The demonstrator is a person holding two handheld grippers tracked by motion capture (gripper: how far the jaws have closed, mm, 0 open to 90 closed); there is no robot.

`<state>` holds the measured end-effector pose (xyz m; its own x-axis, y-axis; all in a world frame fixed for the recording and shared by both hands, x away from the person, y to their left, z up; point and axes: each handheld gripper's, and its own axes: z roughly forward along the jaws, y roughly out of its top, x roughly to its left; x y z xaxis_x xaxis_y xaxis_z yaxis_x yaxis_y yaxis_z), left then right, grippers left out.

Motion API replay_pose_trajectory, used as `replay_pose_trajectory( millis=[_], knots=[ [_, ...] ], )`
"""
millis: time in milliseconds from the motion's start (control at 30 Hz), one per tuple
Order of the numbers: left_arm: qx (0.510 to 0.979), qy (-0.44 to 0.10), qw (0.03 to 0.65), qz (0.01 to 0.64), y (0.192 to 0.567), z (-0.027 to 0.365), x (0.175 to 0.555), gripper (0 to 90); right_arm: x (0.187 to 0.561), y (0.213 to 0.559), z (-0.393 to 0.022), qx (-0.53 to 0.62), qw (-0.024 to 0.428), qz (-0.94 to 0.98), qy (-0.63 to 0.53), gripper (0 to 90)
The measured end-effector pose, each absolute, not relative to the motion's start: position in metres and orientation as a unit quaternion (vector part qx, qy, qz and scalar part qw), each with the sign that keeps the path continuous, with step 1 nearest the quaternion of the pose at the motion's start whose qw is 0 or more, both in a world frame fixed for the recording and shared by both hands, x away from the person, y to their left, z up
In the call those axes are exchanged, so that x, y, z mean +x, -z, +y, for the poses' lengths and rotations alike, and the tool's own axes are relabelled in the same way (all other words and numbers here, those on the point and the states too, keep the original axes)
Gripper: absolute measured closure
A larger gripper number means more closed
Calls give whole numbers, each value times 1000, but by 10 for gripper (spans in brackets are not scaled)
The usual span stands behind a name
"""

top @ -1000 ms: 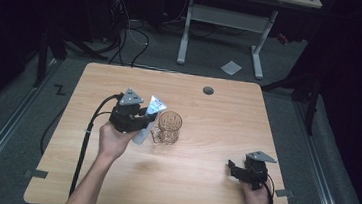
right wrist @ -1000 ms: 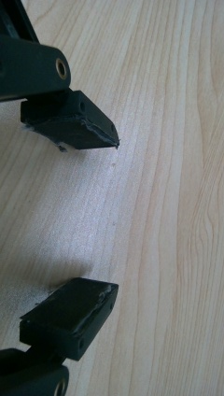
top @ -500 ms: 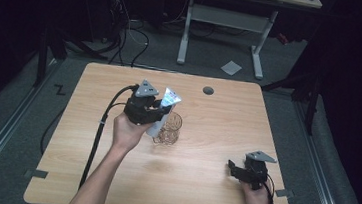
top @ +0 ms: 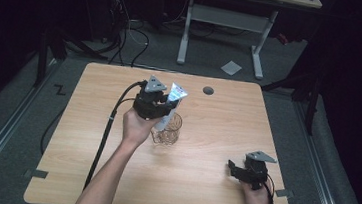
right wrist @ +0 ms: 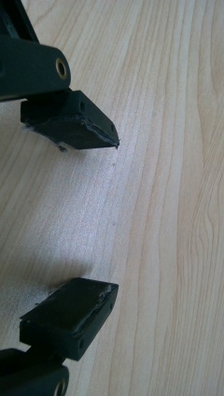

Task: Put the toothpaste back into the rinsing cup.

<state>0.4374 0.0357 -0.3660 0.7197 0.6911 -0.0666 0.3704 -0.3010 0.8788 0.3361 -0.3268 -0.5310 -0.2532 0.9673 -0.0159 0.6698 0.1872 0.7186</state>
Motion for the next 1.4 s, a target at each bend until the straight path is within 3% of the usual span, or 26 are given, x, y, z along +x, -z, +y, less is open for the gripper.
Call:
replay_pose_trajectory(
  millis=[700, 1400],
  knots=[
    [774, -161, 494, 361, 382, 22, 458, 662, 336, 531, -327, 560, 244, 731, -305, 249],
    [795, -175, 464, 349, 402, 13, 454, 651, 336, 531, -327, 560, 244, 731, -305, 249]
  ],
)
